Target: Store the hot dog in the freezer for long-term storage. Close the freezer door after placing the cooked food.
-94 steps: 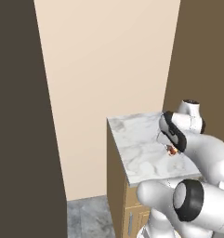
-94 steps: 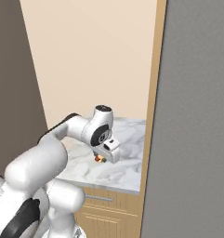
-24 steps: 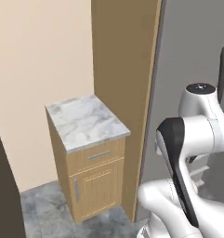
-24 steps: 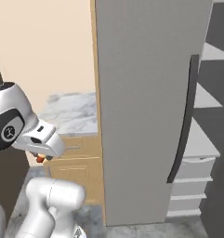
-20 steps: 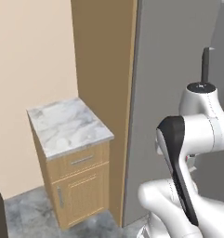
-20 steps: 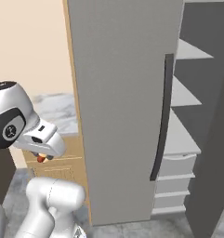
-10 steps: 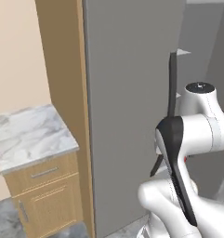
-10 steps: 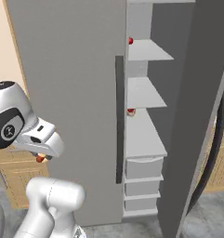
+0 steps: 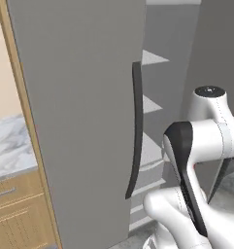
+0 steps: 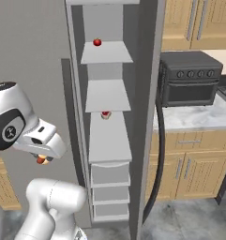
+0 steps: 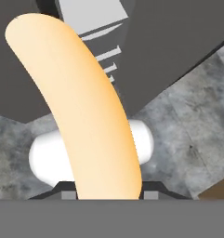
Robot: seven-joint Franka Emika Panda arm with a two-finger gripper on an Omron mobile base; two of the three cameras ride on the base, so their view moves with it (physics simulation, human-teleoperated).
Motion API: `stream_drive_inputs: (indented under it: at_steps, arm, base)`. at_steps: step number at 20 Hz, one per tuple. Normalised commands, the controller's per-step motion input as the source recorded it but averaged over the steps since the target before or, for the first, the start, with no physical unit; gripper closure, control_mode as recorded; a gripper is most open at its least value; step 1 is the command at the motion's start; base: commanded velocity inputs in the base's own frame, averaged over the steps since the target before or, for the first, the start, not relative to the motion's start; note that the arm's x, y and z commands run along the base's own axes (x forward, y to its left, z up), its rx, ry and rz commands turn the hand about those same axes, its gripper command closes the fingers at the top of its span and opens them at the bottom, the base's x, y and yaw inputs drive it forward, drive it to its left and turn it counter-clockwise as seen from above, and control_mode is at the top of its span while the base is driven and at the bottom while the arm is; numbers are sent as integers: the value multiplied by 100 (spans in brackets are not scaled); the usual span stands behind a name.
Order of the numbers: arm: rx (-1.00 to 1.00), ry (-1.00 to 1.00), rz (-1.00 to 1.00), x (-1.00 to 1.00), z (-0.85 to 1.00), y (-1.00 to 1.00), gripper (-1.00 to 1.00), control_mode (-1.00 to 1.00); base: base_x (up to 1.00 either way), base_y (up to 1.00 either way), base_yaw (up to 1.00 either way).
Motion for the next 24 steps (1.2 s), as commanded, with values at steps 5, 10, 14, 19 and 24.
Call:
stream_drive_inputs:
  at_steps: [5,10,14,19,24]
  arm:
    - [0,0,0,0,0,0,100,100]
    - [0,0,0,0,0,0,100,100]
    - [0,0,0,0,0,0,100,100]
    - [0,0,0,0,0,0,100,100]
    - [0,0,0,0,0,0,100,100]
  base:
    - [10,-40,25]
    - [28,-20,32]
    - [17,-25,33]
    - [22,-34,18]
    - [38,-26,1]
